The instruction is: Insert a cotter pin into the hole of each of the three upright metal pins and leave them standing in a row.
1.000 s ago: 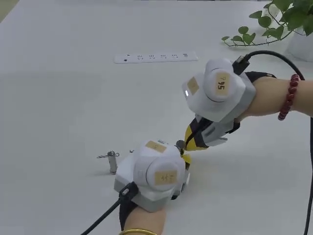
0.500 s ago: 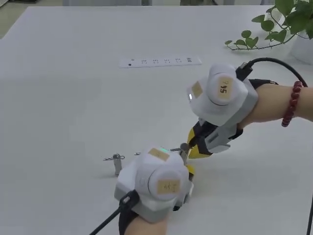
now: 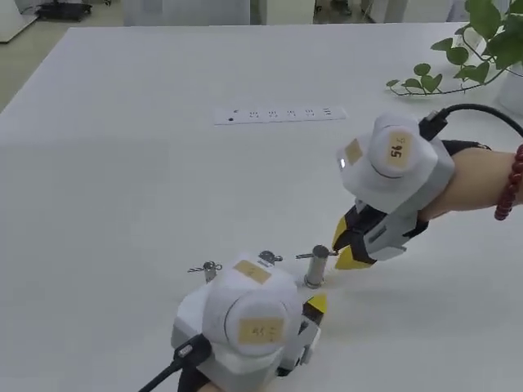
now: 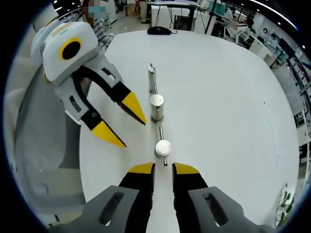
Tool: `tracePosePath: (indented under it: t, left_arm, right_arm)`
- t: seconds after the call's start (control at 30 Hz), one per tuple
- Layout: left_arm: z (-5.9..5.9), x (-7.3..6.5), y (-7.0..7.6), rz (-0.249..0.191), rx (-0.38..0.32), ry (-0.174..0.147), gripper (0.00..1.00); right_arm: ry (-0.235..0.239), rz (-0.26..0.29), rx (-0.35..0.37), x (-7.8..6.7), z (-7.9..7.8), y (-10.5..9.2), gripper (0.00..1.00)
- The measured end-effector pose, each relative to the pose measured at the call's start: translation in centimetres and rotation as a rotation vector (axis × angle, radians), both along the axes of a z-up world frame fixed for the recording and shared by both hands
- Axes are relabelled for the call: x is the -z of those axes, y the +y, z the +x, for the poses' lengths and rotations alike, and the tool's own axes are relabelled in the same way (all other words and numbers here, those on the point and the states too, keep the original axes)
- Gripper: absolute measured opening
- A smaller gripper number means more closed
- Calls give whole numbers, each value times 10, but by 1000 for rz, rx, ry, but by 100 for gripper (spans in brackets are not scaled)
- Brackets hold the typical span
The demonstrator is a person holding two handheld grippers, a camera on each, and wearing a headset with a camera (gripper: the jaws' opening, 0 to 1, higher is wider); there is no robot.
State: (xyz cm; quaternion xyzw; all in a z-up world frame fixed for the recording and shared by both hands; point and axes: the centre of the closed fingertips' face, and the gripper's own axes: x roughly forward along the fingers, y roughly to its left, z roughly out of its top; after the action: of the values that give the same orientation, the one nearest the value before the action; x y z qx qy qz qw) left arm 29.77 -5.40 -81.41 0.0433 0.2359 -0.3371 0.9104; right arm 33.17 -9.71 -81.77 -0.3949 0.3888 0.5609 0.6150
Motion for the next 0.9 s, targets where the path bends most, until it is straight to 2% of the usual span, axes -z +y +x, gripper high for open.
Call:
tracePosePath:
  t: [0.33,0.37,0.47,0.53,0.73,0.9]
  left_arm:
    - [-11,-20,24,-16,0,-27,29]
    - [-11,-21,28,-9,-5,-35,29]
    - [-12,-24,38,-13,-20,-30,30]
    - [-13,-26,45,1,-23,-37,33]
    - [-13,-33,60,-17,-50,-42,39]
    - [-16,-40,76,-12,-58,-67,46]
  right_arm:
    - [-6,23,41,-2,2,-3,14]
    - [-7,22,41,-1,2,-3,14]
    - [-20,27,14,-1,2,-2,9]
    - [-20,23,17,0,2,-2,9]
    - [-21,34,16,0,3,1,6]
    - [-23,37,16,0,4,2,5]
